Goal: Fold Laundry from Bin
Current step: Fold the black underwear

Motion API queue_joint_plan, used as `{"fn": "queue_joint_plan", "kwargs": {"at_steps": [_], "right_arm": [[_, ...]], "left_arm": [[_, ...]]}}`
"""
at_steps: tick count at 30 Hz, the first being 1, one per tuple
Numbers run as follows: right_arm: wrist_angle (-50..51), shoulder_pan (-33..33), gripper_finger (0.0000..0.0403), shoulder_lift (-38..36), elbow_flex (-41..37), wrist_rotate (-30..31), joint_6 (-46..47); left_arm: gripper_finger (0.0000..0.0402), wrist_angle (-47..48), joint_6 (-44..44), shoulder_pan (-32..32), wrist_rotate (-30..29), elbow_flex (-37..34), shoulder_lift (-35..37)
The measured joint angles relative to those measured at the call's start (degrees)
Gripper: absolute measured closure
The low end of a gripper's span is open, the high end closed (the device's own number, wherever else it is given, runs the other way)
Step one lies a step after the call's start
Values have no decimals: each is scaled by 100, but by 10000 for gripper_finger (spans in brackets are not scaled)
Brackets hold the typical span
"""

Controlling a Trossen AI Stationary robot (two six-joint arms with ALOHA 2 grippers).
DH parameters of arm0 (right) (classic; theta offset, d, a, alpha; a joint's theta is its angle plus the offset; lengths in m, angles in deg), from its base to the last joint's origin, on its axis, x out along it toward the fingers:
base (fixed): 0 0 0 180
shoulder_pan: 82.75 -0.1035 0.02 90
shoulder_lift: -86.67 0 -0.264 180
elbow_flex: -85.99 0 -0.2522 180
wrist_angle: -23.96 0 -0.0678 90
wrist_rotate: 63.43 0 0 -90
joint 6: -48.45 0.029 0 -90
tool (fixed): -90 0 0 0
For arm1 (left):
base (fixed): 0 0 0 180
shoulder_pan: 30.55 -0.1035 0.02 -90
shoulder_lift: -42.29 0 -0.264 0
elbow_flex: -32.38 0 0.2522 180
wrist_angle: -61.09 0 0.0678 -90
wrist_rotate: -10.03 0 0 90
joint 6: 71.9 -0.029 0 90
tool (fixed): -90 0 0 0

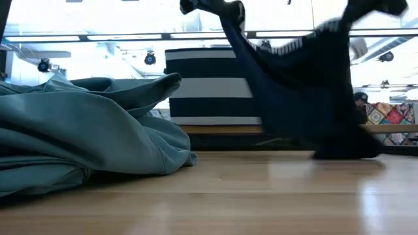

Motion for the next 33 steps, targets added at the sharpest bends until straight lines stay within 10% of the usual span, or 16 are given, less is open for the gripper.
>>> {"fn": "queue_joint_plan", "kwargs": {"at_steps": [19,33], "right_arm": [[881,34,394,1028,2738,-1837,-1459],[584,2593,394,904,-697,-1157,-2019]], "left_arm": [[401,720,824,549,632,-28,952],[401,-1492,114,-1310,937,-1617,-1008]]}}
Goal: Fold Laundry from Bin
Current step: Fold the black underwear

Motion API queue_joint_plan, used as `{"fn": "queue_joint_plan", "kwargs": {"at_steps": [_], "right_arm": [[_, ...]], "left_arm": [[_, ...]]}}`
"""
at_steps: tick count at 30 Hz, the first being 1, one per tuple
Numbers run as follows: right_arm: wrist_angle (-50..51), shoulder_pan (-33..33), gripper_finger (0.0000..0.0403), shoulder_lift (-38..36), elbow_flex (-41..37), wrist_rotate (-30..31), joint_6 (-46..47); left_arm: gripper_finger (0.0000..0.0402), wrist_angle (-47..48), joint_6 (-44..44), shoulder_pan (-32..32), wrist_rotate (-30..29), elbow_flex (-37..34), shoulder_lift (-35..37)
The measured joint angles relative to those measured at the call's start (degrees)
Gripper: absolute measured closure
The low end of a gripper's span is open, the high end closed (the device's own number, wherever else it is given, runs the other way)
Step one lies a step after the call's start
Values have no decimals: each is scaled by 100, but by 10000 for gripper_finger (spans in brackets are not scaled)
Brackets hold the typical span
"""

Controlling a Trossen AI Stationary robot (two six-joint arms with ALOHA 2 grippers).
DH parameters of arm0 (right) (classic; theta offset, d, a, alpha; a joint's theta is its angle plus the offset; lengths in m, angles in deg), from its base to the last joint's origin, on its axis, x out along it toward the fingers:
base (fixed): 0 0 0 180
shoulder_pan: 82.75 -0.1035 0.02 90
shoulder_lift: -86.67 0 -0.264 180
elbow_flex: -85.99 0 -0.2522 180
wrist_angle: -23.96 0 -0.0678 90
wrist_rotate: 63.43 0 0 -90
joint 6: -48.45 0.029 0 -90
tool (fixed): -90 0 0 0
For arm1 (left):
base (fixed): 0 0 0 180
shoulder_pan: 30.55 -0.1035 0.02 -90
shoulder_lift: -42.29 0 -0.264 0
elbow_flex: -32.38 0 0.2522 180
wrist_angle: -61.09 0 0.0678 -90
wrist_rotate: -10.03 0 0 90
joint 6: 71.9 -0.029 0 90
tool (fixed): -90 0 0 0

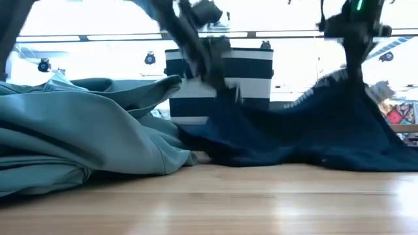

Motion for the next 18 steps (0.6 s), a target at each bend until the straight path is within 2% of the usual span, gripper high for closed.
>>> {"fn": "queue_joint_plan", "kwargs": {"at_steps": [5,9,13,18], "right_arm": [[-1268,1218,392,146,-872,-27,-941],[-1640,1969,363,433,-969,-61,-1507],[-1401,2435,303,602,-628,-56,-1750],[-1018,2150,232,440,-171,-213,-1713]], "left_arm": [[401,-190,-275,-349,-164,487,-903],[379,142,-300,-552,-171,1017,-1372],[326,868,-556,-702,-188,1688,-1426],[237,2731,-804,-751,-196,2377,-1439]]}}
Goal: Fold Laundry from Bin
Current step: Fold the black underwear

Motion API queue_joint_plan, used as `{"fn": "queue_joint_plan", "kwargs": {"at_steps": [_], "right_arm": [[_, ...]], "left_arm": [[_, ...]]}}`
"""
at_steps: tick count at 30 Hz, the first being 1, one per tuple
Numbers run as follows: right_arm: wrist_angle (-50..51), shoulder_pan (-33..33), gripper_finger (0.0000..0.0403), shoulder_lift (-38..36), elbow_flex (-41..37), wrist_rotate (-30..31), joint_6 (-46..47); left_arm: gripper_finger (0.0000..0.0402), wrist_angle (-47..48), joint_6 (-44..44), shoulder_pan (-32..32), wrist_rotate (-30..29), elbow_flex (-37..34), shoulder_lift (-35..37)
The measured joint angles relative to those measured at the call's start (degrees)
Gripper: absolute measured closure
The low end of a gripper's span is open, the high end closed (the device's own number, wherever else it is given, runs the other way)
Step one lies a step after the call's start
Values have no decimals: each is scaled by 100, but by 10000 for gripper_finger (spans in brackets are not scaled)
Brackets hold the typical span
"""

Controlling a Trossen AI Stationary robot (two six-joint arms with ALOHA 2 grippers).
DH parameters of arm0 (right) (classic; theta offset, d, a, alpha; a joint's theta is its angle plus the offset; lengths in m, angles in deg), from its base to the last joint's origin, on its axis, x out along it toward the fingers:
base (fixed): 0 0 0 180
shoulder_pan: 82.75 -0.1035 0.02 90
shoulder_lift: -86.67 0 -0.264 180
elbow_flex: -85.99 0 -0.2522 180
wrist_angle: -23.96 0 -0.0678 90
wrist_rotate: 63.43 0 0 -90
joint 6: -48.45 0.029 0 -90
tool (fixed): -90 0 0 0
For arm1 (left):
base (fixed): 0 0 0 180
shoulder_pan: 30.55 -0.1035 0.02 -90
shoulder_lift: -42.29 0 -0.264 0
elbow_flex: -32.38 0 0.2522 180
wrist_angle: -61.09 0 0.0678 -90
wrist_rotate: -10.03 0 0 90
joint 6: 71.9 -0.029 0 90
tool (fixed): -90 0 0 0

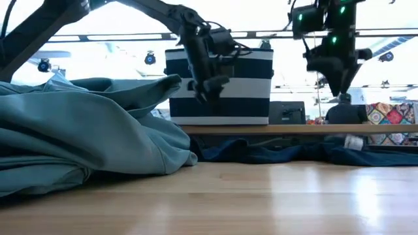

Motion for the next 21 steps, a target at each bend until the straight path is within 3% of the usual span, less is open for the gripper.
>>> {"fn": "queue_joint_plan", "kwargs": {"at_steps": [4,8,14,17,21], "right_arm": [[-87,-721,205,-313,-76,-841,265],[-771,-1715,201,-495,-670,-1740,1095],[-2086,-3003,200,-364,-1979,-1826,2546],[-2808,-3285,200,-272,-2540,-1874,2980],[-2857,-3349,200,-241,-2960,-2061,3084]], "left_arm": [[182,959,257,223,437,265,118],[160,899,719,833,1275,16,119],[175,-329,1553,1686,788,-1175,73],[191,-1236,2146,1672,632,-1849,70],[210,-1402,2385,1625,247,-2423,85]]}}
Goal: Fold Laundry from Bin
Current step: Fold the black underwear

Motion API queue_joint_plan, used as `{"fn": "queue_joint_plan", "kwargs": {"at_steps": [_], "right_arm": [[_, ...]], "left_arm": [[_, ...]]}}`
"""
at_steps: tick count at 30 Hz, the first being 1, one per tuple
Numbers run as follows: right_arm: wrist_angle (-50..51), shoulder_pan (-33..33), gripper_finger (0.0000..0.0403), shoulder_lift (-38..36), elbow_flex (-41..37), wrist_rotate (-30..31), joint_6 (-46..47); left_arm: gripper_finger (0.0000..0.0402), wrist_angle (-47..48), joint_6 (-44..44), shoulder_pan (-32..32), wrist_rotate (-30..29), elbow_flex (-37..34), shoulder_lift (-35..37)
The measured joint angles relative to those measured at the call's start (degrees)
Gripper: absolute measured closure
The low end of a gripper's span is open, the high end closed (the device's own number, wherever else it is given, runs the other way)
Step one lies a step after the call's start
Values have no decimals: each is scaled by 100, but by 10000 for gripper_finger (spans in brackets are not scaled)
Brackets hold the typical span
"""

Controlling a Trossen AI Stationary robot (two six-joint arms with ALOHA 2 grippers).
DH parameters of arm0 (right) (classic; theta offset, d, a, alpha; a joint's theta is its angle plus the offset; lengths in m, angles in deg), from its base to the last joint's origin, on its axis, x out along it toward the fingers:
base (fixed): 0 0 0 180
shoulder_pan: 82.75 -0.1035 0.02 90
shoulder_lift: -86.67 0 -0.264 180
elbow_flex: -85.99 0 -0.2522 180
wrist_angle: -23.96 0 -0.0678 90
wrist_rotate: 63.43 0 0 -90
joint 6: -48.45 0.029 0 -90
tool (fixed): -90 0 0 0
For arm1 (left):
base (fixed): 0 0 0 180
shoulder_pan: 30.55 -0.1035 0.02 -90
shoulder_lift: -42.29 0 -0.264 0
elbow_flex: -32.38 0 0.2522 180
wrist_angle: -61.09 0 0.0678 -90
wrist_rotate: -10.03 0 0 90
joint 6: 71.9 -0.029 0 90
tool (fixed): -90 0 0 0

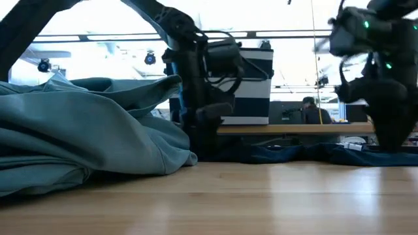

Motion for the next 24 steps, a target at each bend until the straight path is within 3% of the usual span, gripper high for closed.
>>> {"fn": "queue_joint_plan", "kwargs": {"at_steps": [4,8,12,16,18,24], "right_arm": [[1085,27,200,-56,-11,-94,-152],[1299,26,199,-282,304,-238,-441],[629,26,199,-472,671,-12,-511],[-1083,118,199,-305,609,258,-715],[-1476,274,199,-10,497,257,-826],[-879,1027,199,1165,403,180,-1540]], "left_arm": [[224,896,-104,6,-38,-255,150],[231,1569,-222,24,-34,-275,510],[232,1309,-270,5,79,-25,1247],[233,998,-358,-150,84,2,1418],[233,946,-261,-297,83,2,1459],[233,1079,-172,-472,210,-88,1545]]}}
